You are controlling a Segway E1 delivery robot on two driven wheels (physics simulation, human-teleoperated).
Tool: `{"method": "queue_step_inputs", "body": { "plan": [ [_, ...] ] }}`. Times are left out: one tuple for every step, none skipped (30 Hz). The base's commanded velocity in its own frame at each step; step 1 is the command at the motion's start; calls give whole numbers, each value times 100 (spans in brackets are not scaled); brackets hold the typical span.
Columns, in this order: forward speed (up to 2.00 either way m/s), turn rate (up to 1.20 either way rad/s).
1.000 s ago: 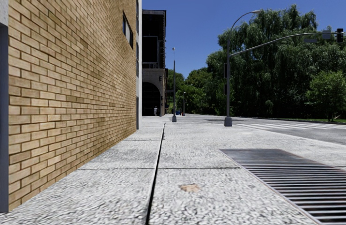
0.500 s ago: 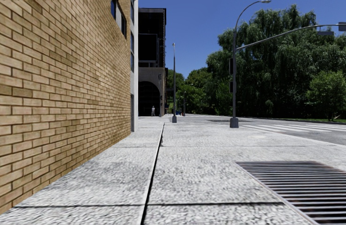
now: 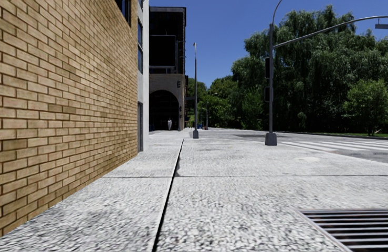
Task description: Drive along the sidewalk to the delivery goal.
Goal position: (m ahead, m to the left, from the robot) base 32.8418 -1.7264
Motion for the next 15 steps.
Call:
{"method": "queue_step_inputs", "body": {
  "plan": [
    [200, 0],
    [200, 0],
    [200, 0],
    [200, 0],
    [200, 0],
    [200, 0],
    [200, 0],
    [200, 0],
    [200, 0],
    [200, 0],
    [200, 0],
    [200, 0],
    [200, 0],
    [200, 0],
    [200, 0]
  ]
}}
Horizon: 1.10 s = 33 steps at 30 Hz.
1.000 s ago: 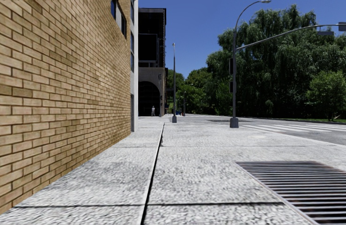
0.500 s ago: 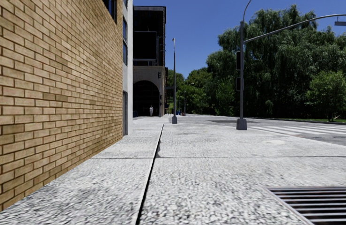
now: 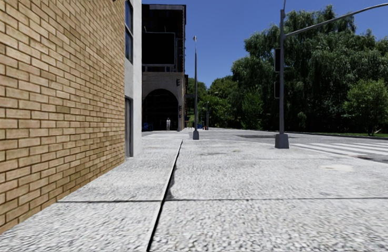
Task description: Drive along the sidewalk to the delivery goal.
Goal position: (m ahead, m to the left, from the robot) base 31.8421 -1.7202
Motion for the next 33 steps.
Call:
{"method": "queue_step_inputs", "body": {
  "plan": [
    [200, 0],
    [200, 0],
    [200, 0],
    [200, 0],
    [200, 0],
    [200, 0],
    [200, 0],
    [200, 0],
    [200, 3],
    [200, 22],
    [200, 58],
    [200, 78],
    [200, 78],
    [200, 84],
    [200, 47],
    [200, 6],
    [200, 6],
    [200, 0],
    [200, 0],
    [200, 0],
    [200, 0],
    [200, 0],
    [200, 0],
    [200, 0],
    [200, 0],
    [200, 0],
    [200, 0],
    [200, 0],
    [200, 0],
    [200, 0],
    [200, 0],
    [200, 0],
    [200, 0]
  ]
}}
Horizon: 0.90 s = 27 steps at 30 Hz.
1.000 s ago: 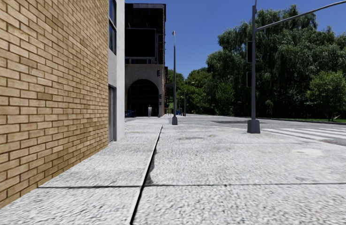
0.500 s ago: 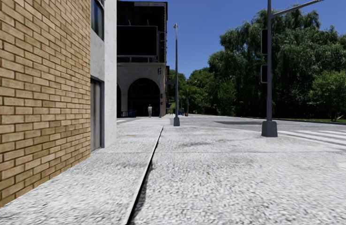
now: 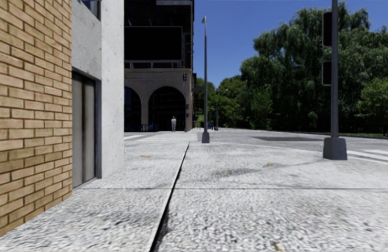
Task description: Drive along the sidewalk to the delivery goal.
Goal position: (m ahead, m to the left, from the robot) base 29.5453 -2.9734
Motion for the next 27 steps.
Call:
{"method": "queue_step_inputs", "body": {
  "plan": [
    [200, 0],
    [200, 0],
    [200, 0],
    [200, 0],
    [200, 0],
    [200, 0],
    [200, 0],
    [200, 71],
    [200, 96],
    [200, 104],
    [200, 63],
    [200, 63],
    [200, 0],
    [200, 0],
    [200, 0],
    [200, 0],
    [200, 0],
    [200, 0],
    [200, 0],
    [200, 0],
    [200, 0],
    [200, 0],
    [200, 0],
    [200, 0],
    [200, 0],
    [200, 0],
    [200, 0]
  ]
}}
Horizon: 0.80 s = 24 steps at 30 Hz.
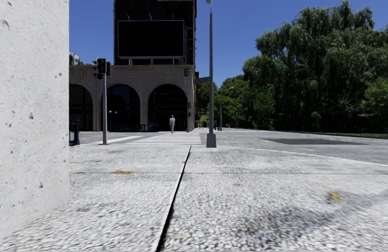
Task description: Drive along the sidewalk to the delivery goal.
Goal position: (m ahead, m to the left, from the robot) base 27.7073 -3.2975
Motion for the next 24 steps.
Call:
{"method": "queue_step_inputs", "body": {
  "plan": [
    [200, 0],
    [200, 0],
    [200, 43],
    [200, 43],
    [200, 65],
    [200, 74],
    [200, 74],
    [200, 25],
    [200, 0],
    [200, 0],
    [200, 0],
    [200, 0],
    [200, 0],
    [200, 0],
    [200, 0],
    [200, 0],
    [200, 0],
    [200, 0],
    [200, 0],
    [200, 0],
    [200, 0],
    [200, 0],
    [200, 0],
    [200, 0]
  ]
}}
